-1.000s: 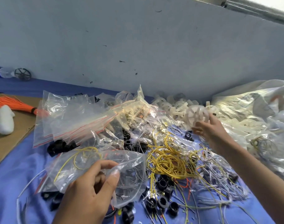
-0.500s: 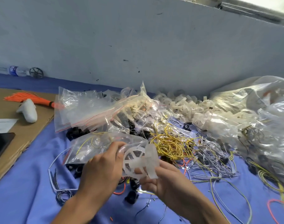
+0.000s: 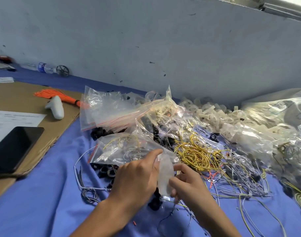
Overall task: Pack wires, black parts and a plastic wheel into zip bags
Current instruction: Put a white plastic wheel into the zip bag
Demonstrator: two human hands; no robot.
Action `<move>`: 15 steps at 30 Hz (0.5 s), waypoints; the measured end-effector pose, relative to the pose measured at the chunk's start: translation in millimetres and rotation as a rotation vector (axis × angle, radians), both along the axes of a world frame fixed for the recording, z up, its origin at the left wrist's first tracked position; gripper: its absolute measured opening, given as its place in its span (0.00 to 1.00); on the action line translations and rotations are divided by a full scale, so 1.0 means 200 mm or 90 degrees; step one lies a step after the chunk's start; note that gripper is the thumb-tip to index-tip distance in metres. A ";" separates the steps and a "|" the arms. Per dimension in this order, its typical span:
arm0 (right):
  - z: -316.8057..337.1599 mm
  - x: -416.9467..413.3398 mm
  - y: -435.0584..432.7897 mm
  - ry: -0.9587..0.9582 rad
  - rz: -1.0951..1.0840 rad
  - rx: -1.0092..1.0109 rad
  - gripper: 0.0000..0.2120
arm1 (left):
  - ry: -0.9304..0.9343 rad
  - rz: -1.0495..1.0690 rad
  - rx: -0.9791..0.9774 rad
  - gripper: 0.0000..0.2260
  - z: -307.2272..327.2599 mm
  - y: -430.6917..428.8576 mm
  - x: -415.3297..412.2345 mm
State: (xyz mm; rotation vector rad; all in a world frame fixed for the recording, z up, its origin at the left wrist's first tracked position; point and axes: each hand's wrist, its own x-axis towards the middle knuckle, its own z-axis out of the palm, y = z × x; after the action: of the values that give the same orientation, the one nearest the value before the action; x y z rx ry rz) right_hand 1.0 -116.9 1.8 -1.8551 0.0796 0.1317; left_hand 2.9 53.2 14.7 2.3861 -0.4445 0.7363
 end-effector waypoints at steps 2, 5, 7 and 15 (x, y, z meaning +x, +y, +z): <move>0.00 0.00 -0.03 -0.018 -0.012 -0.145 0.15 | -0.012 -0.006 -0.008 0.15 0.00 -0.01 -0.01; 0.01 0.02 -0.05 -0.055 -0.053 -0.234 0.14 | -0.031 -0.026 0.043 0.16 0.00 -0.04 -0.03; 0.03 0.02 -0.02 -0.060 -0.075 -0.205 0.09 | -0.050 -0.035 0.088 0.19 0.01 -0.05 -0.05; 0.06 0.01 0.08 0.010 -0.074 0.257 0.09 | -0.073 -0.039 0.176 0.20 -0.01 -0.05 -0.07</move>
State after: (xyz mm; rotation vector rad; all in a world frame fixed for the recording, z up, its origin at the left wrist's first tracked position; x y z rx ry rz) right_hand 3.7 -101.4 13.3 -1.4437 0.1597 0.0744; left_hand -12.0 42.2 13.2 2.5794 -0.7045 0.8333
